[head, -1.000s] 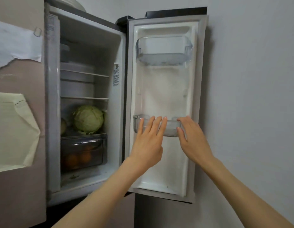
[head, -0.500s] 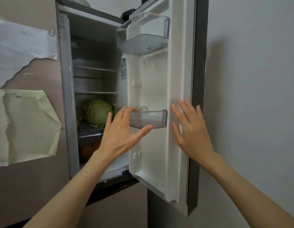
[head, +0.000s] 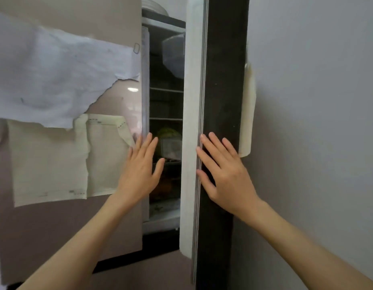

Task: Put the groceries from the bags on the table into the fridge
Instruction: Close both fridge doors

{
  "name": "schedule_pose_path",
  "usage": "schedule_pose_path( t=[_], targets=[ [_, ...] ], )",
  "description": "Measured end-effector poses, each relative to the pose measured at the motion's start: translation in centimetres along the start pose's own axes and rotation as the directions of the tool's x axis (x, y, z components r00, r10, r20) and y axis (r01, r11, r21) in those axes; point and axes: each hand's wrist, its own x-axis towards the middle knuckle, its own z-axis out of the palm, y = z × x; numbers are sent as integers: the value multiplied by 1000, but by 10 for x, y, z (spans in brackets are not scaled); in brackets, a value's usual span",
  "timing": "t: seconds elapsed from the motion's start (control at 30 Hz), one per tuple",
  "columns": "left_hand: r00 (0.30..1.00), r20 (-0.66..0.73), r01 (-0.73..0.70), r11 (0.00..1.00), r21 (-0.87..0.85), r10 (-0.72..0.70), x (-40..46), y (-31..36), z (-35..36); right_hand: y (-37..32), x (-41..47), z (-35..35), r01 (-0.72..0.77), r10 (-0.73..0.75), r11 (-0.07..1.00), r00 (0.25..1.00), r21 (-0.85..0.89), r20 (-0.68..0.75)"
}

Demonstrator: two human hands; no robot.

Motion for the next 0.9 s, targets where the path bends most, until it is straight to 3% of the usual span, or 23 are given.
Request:
schedule_pose_path(
  t=[0.17, 0.37, 0.53, 0.73, 0.9],
  targets=[
    [996, -84, 5, 973, 230, 14, -8, -47, -21, -39, 38, 41, 182, -181, 983, 983, -33, 23],
    [996, -86, 39, 898, 439, -1, -14, -105, -45, -43, 62, 88, -54, 52, 993, 999, -109, -16],
    [996, -90, 53, 858, 512, -8, -9, -137, -47, -45, 64, 144, -211, 212, 977, 977, -36, 31],
    [983, -154, 14, 807, 590, 95, -7, -163, -28, -48, 66, 185, -227, 237, 969, 966, 99, -107],
    [937, -276, 18, 758, 652, 215, -4, -170, -16, -52, 78, 214, -249, 257, 966, 956, 74, -140]
  ],
)
